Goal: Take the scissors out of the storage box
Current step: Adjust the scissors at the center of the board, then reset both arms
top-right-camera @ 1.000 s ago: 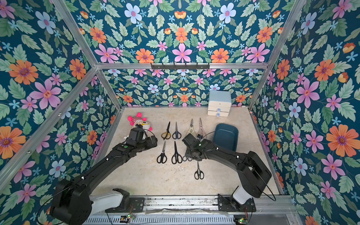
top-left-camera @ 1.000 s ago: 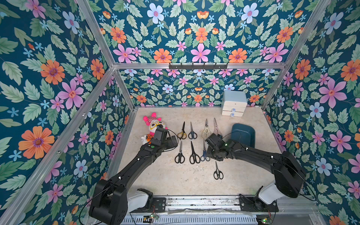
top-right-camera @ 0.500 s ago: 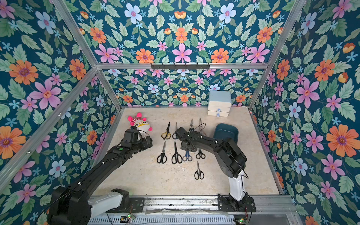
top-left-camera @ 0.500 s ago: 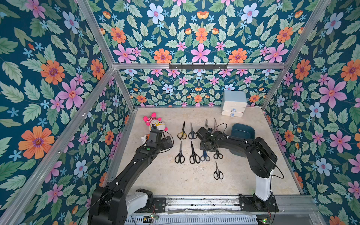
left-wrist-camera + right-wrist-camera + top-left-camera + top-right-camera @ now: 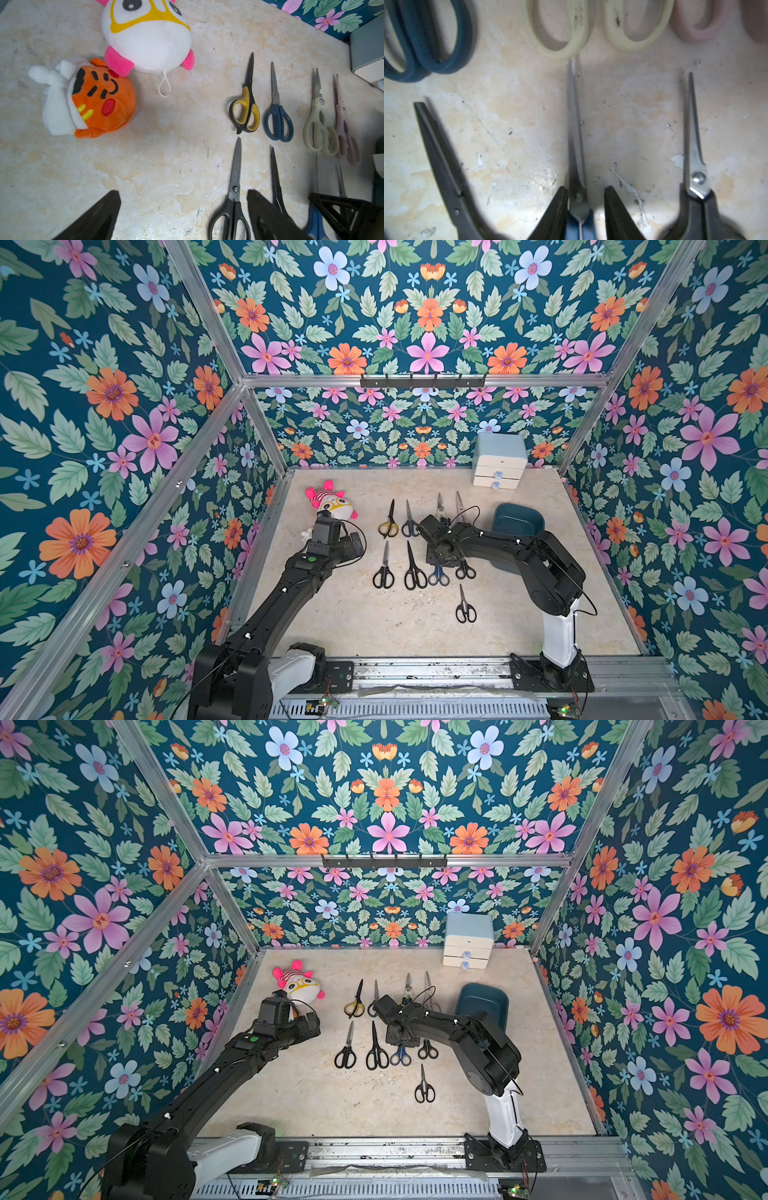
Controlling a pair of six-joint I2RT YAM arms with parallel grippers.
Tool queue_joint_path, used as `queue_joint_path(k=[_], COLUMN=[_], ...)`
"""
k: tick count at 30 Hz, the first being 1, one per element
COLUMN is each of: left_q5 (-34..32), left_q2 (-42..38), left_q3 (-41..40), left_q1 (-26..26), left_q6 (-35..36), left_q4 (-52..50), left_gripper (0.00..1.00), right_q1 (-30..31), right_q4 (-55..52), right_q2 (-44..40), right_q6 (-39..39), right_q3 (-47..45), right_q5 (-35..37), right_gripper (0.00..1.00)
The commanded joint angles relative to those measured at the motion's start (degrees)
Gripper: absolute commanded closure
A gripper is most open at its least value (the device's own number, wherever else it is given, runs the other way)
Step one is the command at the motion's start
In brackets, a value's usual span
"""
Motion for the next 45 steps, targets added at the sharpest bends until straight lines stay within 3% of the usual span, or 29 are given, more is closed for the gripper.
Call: queue_joint_path(k=[1, 7, 9, 14, 17, 22, 26, 29, 33, 35, 38, 40, 41, 44, 45], left_q5=[-0.47, -0.94, -1.78, -5.60, -7.84, -8.47, -8.21, -11.46, -14.19, -13.57, -12.39, -11.28, -11.23, -12.36, -11.41], left_q2=[-0.01, 0.13, 0.25, 0.50, -0.61, -0.10, 6.25, 11.23, 16.53, 18.28, 23.01, 25.64, 24.42, 28.56, 26.93], left_q3=[-0.09, 0.09, 0.56, 0.21, -3.52, -12.55, -15.45, -16.47, -20.18, -19.72, -19.97, -21.39, -22.33, -27.36, -26.24], left_q1=[0.20, 0.62, 0.94, 2.51, 4.28, 8.08, 11.09, 11.74, 12.10, 12.27, 12.55, 12.54, 12.54, 12.27, 12.19], left_q6=[0.90, 1.63, 2.41, 6.35, 9.30, 15.84, 19.50, 21.72, 24.63, 25.27, 25.34, 26.35, 25.58, 26.92, 26.56], left_q4=[0.24, 0.90, 1.09, 4.11, 10.96, 28.84, 40.74, 47.84, 62.78, 65.69, 75.20, 81.63, 80.21, 96.02, 90.49], left_gripper=[0.01, 0.01, 0.01, 0.01, 0.01, 0.01, 0.01, 0.01, 0.01, 0.01, 0.01, 0.01, 0.01, 0.01, 0.01], right_q1=[0.12, 0.12, 0.12, -1.00, -4.59, -19.29, -33.36, -40.32, -41.49, -41.62, -41.93, -42.31, -42.33, -42.43, -42.44], right_q4=[1.01, 0.28, -0.46, -0.40, 4.78, 23.76, 44.44, 55.34, 70.39, 79.56, 93.29, 100.93, 101.64, 118.84, 116.12], right_q2=[-1.61, -3.18, -4.72, -12.40, -19.07, -30.58, -41.49, -47.20, -49.77, -48.59, -43.93, -39.77, -37.49, -27.73, -28.19], right_q6=[1.55, 1.45, 1.03, -2.84, -8.70, -19.81, -27.41, -30.68, -38.16, -40.00, -39.85, -38.29, -38.38, -39.67, -39.48], right_q3=[-1.68, -0.96, 0.60, 2.61, -1.33, -16.94, -35.20, -46.35, -57.40, -62.05, -66.46, -67.73, -67.48, -70.32, -70.02], right_q5=[-1.16, -0.80, 0.69, 8.56, 12.18, 7.50, 2.88, 3.86, 5.79, 6.22, 8.74, 9.67, 9.54, 9.18, 8.91], right_gripper=[0.65, 0.62, 0.56, 0.44, 0.42, 0.43, 0.44, 0.43, 0.39, 0.38, 0.35, 0.26, 0.25, 0.18, 0.17])
